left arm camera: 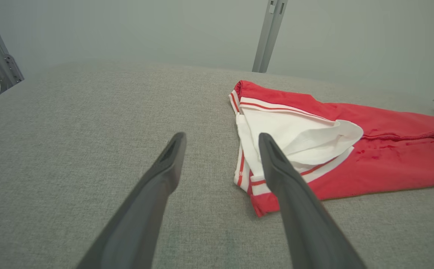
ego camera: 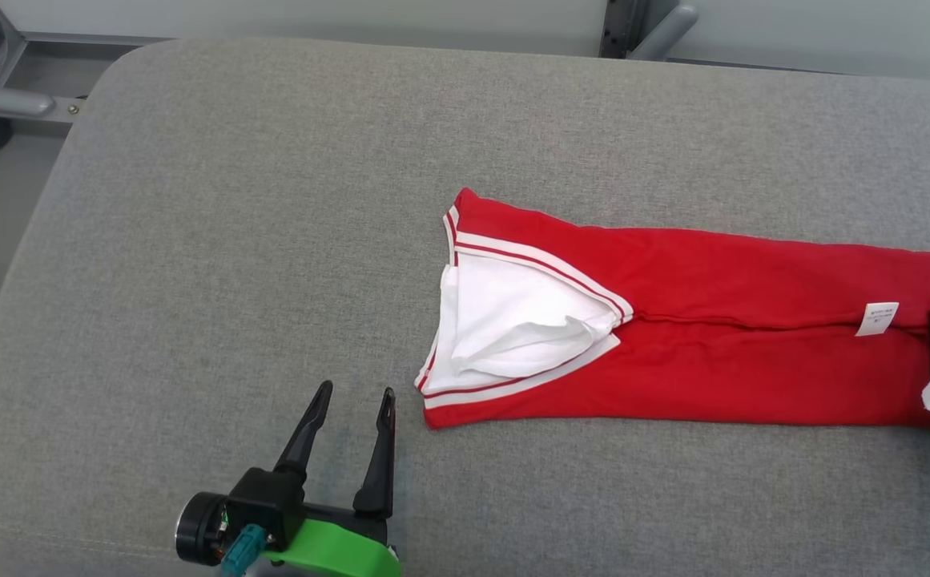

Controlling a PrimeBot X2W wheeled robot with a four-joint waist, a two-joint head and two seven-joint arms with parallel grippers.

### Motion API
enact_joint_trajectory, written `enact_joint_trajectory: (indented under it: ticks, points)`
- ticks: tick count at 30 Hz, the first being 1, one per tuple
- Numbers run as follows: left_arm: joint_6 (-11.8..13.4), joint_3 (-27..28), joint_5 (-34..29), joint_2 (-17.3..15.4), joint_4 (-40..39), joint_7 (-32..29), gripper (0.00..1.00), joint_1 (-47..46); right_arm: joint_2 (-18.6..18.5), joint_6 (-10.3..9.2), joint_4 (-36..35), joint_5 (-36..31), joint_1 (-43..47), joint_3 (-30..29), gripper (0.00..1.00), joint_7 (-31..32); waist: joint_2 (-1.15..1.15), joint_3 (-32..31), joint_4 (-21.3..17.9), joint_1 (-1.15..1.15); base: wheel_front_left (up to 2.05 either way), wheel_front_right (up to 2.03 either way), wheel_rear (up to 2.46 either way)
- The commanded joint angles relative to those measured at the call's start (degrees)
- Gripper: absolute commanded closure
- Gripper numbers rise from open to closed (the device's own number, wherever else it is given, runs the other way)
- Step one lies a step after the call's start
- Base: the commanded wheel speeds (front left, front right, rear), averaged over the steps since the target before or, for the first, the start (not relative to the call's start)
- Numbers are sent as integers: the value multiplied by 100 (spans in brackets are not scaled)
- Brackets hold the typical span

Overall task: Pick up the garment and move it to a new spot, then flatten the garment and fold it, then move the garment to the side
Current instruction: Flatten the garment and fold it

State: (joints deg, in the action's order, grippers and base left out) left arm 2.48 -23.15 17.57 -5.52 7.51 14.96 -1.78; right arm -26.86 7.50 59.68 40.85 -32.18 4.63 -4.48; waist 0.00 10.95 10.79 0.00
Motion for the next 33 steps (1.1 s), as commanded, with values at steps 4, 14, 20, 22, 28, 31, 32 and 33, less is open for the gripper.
enact_joint_trajectory:
  ticks: [4,14,20,22,28,31,32,33]
  points:
    - [-158,117,-174,61,1,22,0,67,166,-3,143,-14,119,-42,0,-24,0,-10,-121,0,0,0,0]
    - [-370,290,-387,110,51,22,0,96,424,-6,71,125,297,56,100,28,0,-161,-342,0,0,0,0]
    - [-440,342,-437,135,95,22,0,157,304,-6,-24,191,324,75,100,-86,0,-269,-386,0,0,0,0]
    - [-448,351,-464,145,113,22,0,175,216,-6,-64,204,356,79,100,-122,0,-310,-401,0,0,0,0]
    - [-519,388,-480,187,27,22,0,226,-165,-6,-304,217,364,158,100,-80,0,-370,-485,0,0,0,0]
    - [-525,396,-482,197,51,22,0,238,-213,-6,-590,254,315,246,100,-10,0,-391,-529,0,0,0,0]
    - [-526,401,-483,200,61,22,0,240,-227,-6,-724,265,304,278,100,14,0,-396,-542,0,0,0,0]
    - [-526,404,-485,205,73,22,0,241,-239,-6,-877,251,296,319,100,39,0,-401,-553,0,0,0,0]
